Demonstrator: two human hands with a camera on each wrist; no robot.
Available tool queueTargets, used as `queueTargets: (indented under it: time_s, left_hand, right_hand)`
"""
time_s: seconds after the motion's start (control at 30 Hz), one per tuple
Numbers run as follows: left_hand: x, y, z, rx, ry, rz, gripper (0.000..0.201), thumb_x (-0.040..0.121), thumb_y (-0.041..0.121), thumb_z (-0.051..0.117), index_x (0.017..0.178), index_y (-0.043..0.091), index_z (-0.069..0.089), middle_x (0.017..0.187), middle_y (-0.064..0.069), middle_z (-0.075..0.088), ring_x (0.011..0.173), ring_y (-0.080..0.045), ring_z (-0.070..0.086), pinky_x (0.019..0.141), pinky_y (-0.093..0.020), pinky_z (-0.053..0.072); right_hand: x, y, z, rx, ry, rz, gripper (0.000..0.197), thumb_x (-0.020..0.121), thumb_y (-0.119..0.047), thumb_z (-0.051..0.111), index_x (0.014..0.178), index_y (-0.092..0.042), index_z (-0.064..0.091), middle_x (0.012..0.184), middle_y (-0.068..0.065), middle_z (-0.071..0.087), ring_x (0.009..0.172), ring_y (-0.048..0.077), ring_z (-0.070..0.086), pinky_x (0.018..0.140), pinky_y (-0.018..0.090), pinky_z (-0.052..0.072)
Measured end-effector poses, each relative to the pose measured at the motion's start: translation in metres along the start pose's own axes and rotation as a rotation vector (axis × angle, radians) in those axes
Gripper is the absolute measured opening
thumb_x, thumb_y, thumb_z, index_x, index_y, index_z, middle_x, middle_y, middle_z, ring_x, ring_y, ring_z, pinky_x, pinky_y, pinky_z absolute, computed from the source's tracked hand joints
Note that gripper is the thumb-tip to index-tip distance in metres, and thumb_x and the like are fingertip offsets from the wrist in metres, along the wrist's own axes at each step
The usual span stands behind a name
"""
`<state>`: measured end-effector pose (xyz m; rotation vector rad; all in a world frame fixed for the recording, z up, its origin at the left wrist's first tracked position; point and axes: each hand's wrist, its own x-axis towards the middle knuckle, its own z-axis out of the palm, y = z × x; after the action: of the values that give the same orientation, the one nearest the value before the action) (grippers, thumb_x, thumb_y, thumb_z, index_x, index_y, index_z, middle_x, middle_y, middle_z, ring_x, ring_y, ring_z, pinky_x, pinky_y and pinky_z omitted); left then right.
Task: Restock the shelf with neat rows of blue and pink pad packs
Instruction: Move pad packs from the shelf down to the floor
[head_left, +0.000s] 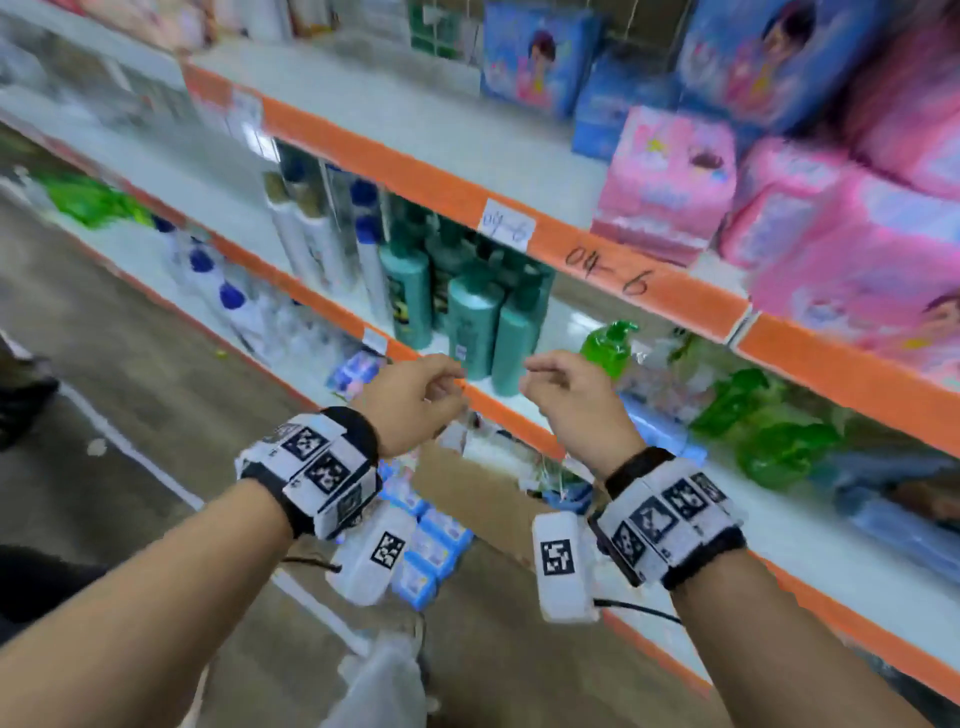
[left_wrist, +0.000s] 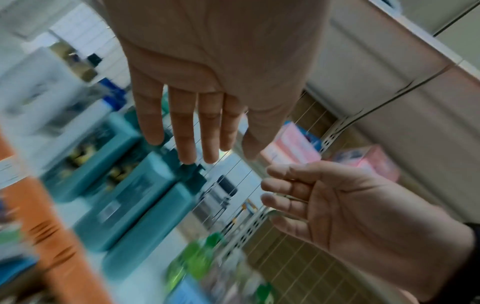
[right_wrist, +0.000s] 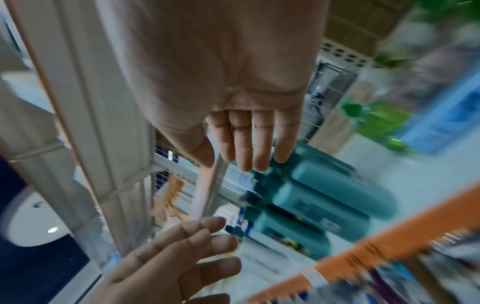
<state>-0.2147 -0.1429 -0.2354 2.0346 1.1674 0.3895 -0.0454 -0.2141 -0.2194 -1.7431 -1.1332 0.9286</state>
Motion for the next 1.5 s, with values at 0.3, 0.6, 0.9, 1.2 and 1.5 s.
queueTargets:
  time_s: [0.3, 0.6, 0.9, 1.2, 1.5]
  left_hand:
    - [0.133, 0.057, -0.120, -0.050, 0.070, 0.295, 0.028, 0.086, 0.017, 0.063, 0.113, 0.012, 0.059, 0.092, 0.005, 0.059, 0.086, -0.010, 0.055, 0.072, -0.007, 0.039]
    - [0.289, 0.122, -0.178, 0.615, -0.031, 0.502, 0.034, 0.090, 0.023, 0.055, 0.120, 0.006, 0.056, 0.123, -0.011, 0.059, 0.111, -0.025, 0.054, 0.079, -0.022, 0.034]
    - [0.426, 0.149, -0.160, 0.895, -0.047, 0.451, 0.073, 0.072, 0.031, 0.077, 0.131, 0.007, 0.042, 0.132, -0.018, 0.049, 0.118, -0.035, 0.050, 0.097, -0.045, 0.044]
    - [0.461, 0.144, -0.122, 0.940, -0.025, 0.483, 0.111, 0.052, 0.042, 0.077, 0.144, 0.028, 0.017, 0.142, -0.008, 0.033, 0.131, -0.038, 0.027, 0.096, -0.053, 0.037]
    - [0.397, 0.145, -0.143, 1.080, -0.139, 0.586, 0.091, 0.041, 0.031, 0.081, 0.122, 0.025, 0.040, 0.118, -0.001, 0.052, 0.110, -0.028, 0.051, 0.081, -0.038, 0.042]
  right_hand:
    - [0.106, -0.110, -0.017, -0.215, 0.338, -0.315, 0.018, 0.084, -0.012, 0.061, 0.102, -0.014, 0.061, 0.104, 0.003, 0.059, 0.095, 0.013, 0.053, 0.082, 0.017, 0.037]
    - [0.187, -0.150, -0.053, -0.765, 0.550, -0.057, 0.043, 0.084, -0.027, 0.054, 0.121, -0.007, 0.049, 0.126, 0.015, 0.045, 0.118, 0.033, 0.035, 0.098, 0.034, 0.027]
    - [0.192, -0.121, -0.072, -0.717, 0.700, 0.151, 0.043, 0.080, -0.033, 0.056, 0.118, -0.014, 0.050, 0.124, 0.010, 0.051, 0.118, 0.028, 0.039, 0.096, 0.033, 0.027]
    - [0.193, -0.114, -0.073, -0.729, 0.723, 0.046, 0.033, 0.081, -0.029, 0.055, 0.112, -0.016, 0.056, 0.119, 0.005, 0.055, 0.115, 0.024, 0.042, 0.094, 0.027, 0.028]
    - [0.187, -0.112, -0.068, -0.545, 0.864, -0.043, 0.023, 0.085, -0.022, 0.055, 0.101, -0.008, 0.063, 0.104, 0.009, 0.060, 0.104, 0.026, 0.050, 0.083, 0.030, 0.034]
